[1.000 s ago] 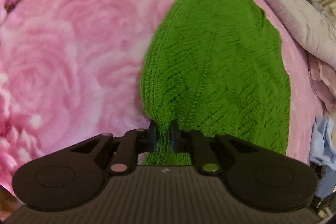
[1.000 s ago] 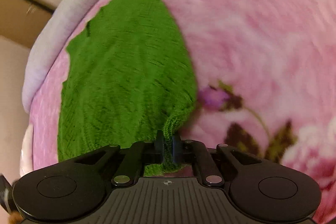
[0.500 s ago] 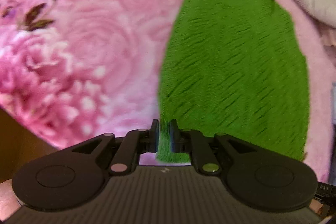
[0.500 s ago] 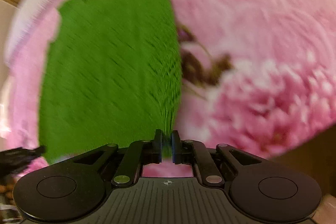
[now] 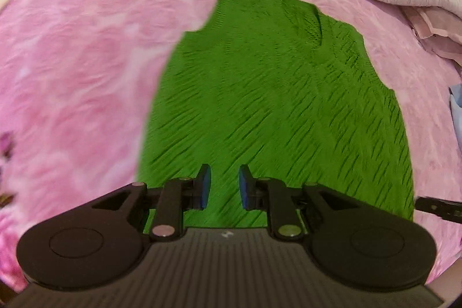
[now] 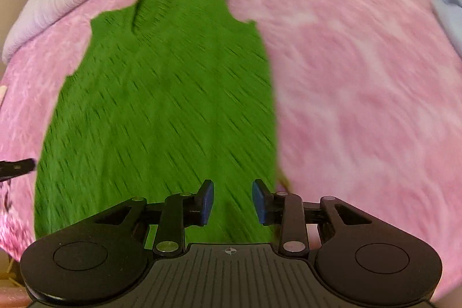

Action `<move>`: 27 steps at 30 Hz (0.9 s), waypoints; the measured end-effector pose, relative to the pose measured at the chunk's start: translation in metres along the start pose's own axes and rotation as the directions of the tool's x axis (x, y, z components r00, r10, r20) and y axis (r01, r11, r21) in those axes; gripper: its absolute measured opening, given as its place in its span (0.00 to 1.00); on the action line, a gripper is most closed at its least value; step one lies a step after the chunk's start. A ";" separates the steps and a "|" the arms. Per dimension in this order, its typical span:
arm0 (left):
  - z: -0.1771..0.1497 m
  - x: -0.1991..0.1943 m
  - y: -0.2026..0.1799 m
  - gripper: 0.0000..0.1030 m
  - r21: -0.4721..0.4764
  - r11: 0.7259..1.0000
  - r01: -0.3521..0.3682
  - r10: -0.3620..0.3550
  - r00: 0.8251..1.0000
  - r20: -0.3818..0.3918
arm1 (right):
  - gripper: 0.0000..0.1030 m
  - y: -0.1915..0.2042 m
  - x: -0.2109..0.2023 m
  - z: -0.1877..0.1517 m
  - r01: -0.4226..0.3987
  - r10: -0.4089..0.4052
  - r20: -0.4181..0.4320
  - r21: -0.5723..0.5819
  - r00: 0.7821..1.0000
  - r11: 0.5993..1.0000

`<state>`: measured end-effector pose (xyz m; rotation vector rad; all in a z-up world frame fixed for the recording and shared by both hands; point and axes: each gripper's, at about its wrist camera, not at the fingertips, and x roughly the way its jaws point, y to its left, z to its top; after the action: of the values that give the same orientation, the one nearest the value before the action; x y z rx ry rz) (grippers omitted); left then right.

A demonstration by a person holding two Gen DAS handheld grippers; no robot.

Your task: Fold clothes

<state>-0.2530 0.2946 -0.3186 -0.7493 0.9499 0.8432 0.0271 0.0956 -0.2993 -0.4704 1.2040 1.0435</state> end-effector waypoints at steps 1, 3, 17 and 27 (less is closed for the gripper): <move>0.008 0.009 -0.003 0.15 0.004 1.000 0.008 -0.008 1.000 0.002 | 0.33 0.006 0.009 0.011 -0.003 0.003 0.008 -0.011 1.000 1.000; 0.023 0.029 -0.008 0.15 0.029 1.000 0.010 -0.010 1.000 0.003 | 0.33 0.019 0.026 0.032 0.000 0.000 0.027 -0.033 1.000 0.999; 0.164 0.100 -0.021 0.15 0.167 0.986 0.006 -0.021 0.996 0.087 | 0.33 0.040 0.097 0.143 0.046 -0.041 0.096 -0.045 0.995 0.998; 0.240 0.183 -0.032 0.14 0.223 0.974 -0.028 0.010 0.997 0.080 | 0.33 0.033 0.170 0.240 0.040 -0.023 0.119 -0.139 0.993 0.989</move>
<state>-0.0744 0.5306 -0.3848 -0.5104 0.9649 0.7617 0.1247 0.3667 -0.3666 -0.5291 1.0199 1.1185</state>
